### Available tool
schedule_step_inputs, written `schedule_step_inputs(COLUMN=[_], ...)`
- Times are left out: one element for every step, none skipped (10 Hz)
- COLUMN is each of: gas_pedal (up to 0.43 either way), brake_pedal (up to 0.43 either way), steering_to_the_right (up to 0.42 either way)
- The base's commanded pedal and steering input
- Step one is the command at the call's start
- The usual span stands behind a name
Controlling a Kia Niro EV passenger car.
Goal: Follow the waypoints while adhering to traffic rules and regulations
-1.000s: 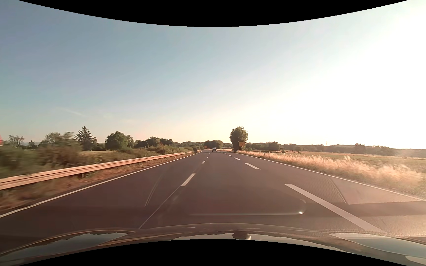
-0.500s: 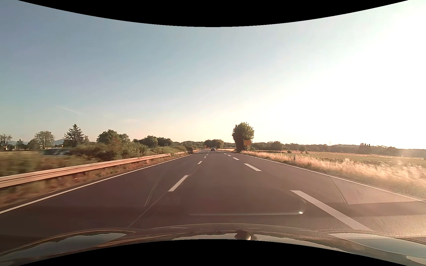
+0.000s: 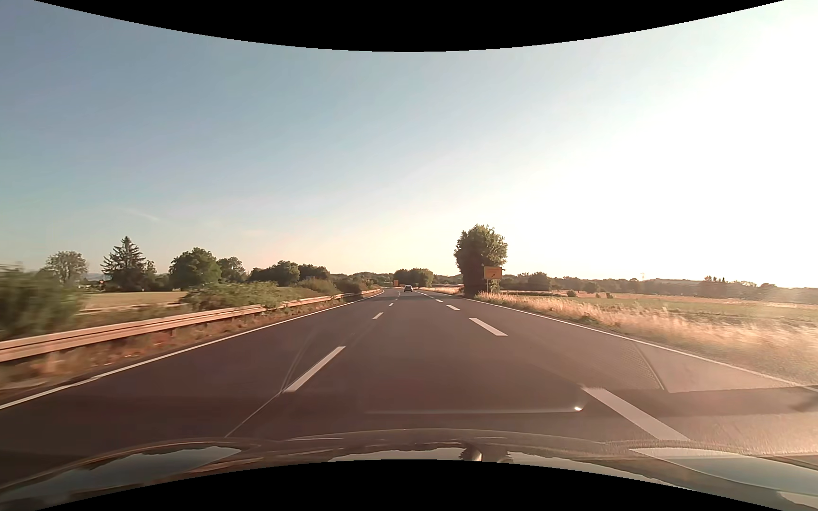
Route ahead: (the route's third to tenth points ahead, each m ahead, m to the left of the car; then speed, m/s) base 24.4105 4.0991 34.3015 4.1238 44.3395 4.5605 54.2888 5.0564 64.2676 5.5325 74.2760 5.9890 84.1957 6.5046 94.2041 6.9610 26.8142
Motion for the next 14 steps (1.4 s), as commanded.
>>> schedule_step_inputs(gas_pedal=[0.177,0.177,0.177,0.177,0.177,0.177,0.177,0.177,0.177,0.177,0.177,0.177,0.177,0.189], brake_pedal=[0.0,0.0,0.0,0.0,0.0,0.0,0.0,0.0,0.0,0.0,0.0,0.0,0.0,0.0], steering_to_the_right=[-0.004,-0.004,-0.004,-0.004,-0.004,-0.004,-0.004,-0.004,-0.004,-0.004,-0.004,-0.004,-0.004,-0.004])
